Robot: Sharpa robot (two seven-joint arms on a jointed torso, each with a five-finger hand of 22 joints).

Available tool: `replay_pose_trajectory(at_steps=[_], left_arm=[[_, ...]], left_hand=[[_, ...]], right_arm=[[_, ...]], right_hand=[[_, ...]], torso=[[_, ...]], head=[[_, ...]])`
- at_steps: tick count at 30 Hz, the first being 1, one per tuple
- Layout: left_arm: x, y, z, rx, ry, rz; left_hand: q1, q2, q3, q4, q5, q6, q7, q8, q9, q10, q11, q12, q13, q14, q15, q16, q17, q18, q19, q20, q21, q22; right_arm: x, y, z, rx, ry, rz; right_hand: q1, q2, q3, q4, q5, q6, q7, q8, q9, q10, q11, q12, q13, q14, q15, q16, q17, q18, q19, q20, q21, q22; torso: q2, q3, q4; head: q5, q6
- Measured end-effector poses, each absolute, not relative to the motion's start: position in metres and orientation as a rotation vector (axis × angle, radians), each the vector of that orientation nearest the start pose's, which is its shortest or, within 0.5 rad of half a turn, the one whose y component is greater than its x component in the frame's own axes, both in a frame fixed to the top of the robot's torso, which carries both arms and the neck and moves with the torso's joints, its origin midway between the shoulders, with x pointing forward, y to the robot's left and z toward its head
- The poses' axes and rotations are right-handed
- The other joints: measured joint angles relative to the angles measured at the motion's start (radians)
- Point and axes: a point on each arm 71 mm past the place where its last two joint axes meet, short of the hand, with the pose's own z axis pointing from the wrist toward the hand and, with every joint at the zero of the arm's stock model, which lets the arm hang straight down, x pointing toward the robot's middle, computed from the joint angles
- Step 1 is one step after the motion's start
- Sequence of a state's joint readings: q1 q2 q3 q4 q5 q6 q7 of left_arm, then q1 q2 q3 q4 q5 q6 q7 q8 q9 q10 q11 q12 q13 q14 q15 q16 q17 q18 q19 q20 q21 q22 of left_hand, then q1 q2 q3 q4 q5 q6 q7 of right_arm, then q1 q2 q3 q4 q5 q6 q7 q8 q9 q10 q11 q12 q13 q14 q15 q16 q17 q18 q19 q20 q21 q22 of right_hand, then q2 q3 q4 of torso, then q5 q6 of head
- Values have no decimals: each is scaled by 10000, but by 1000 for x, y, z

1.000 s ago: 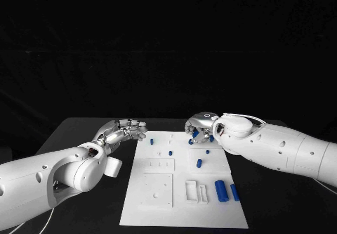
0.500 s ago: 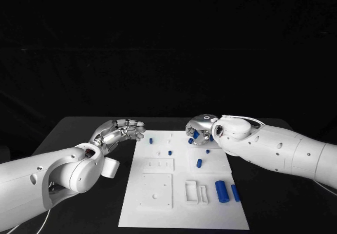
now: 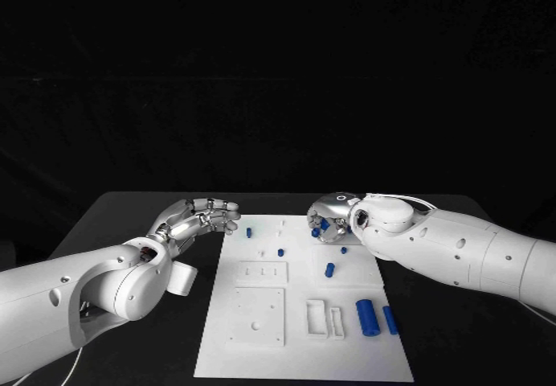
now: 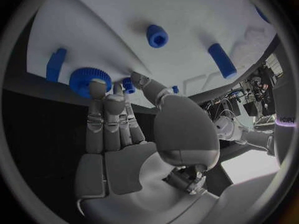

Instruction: Assemble the parts on the task board

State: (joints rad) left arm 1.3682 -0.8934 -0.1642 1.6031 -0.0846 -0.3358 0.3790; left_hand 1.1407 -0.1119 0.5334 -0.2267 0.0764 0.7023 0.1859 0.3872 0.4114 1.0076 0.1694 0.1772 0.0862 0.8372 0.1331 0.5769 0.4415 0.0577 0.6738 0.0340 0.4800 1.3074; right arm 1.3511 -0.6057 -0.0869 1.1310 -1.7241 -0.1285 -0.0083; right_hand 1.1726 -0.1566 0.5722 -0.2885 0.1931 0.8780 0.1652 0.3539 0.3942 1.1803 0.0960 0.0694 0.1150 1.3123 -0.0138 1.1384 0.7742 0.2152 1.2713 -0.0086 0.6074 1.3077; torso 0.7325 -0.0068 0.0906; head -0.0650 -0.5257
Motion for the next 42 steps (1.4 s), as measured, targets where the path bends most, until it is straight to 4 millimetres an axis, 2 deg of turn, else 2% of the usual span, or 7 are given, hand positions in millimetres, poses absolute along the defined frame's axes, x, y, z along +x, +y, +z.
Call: replay_pose_trajectory(at_steps=[6,11,12,20,25,30,42], left_arm=[[485,211,-137,-9075,14613,-15052],[485,211,-137,-9072,14621,-15055],[485,211,-137,-9071,14622,-15056],[486,211,-137,-9064,14634,-15056],[486,211,-137,-9062,14638,-15055],[486,211,-137,-9059,14644,-15061],[487,211,-137,-9051,14648,-15058]], left_hand=[[0,0,10,-10,0,0,0,0,-9,0,0,0,-3,0,0,0,-9,-40,0,0,0,-1],[0,0,10,-9,0,0,0,-45,-10,0,0,0,-8,0,0,0,-9,-42,0,0,0,-1],[0,0,10,-9,0,0,0,-45,-9,0,0,0,-8,0,0,0,-9,-41,0,0,0,-1],[0,0,44,-44,0,0,0,-45,-9,-38,38,0,-21,0,0,0,-22,-45,0,0,0,7],[0,0,44,-44,0,0,0,-45,-18,-38,38,0,-21,0,0,0,-21,-45,0,0,0,6],[1,0,69,-69,0,0,0,-45,-18,-38,38,-32,-30,0,0,42,-31,-46,0,1,0,6],[1,0,69,-68,0,0,0,-45,-17,-37,37,-41,-39,0,0,46,-30,-50,0,0,0,4]], right_arm=[[568,-184,-146,-5291,16336,3525],[568,-183,-145,-5275,16308,3555],[569,-183,-144,-5268,16303,3556],[569,-183,-142,-5217,16262,3579],[569,-182,-141,-5183,16206,3578],[568,-181,-141,-5169,16086,3574],[563,-174,-142,-4878,15336,3648]], right_hand=[[-254,145,275,54,-270,185,-50,0,11,268,-83,81,93,-11,-28,38,-100,-16,18,18,28,0],[-450,133,537,125,-500,329,-105,12,30,459,-175,90,189,-25,-117,77,-175,-21,26,26,107,-1],[-480,162,601,139,-550,386,-122,48,40,523,-186,123,211,-42,-134,77,-199,-70,10,18,117,-1],[-592,197,907,267,-779,491,-189,53,68,659,-228,122,364,-14,-173,117,-271,-72,-37,-3,159,-1],[-590,197,1602,362,-1275,728,-268,109,121,881,-325,148,477,-16,-250,233,-323,-87,5,-44,232,-1],[-576,210,2091,359,-1325,1070,-377,271,200,1144,-495,279,493,47,-328,302,-336,-157,22,-61,349,-2],[-542,177,2473,382,-1429,1136,-405,371,373,1195,-515,390,493,64,-345,302,-413,-173,24,-60,465,-2]], torso=[[62,-23,83],[95,-37,106],[103,-42,107],[145,-46,105],[165,-48,102],[177,-48,97],[206,-53,98]], head=[[-115,45],[-136,60],[-136,64],[-128,81],[-135,87],[-131,101],[-112,176]])
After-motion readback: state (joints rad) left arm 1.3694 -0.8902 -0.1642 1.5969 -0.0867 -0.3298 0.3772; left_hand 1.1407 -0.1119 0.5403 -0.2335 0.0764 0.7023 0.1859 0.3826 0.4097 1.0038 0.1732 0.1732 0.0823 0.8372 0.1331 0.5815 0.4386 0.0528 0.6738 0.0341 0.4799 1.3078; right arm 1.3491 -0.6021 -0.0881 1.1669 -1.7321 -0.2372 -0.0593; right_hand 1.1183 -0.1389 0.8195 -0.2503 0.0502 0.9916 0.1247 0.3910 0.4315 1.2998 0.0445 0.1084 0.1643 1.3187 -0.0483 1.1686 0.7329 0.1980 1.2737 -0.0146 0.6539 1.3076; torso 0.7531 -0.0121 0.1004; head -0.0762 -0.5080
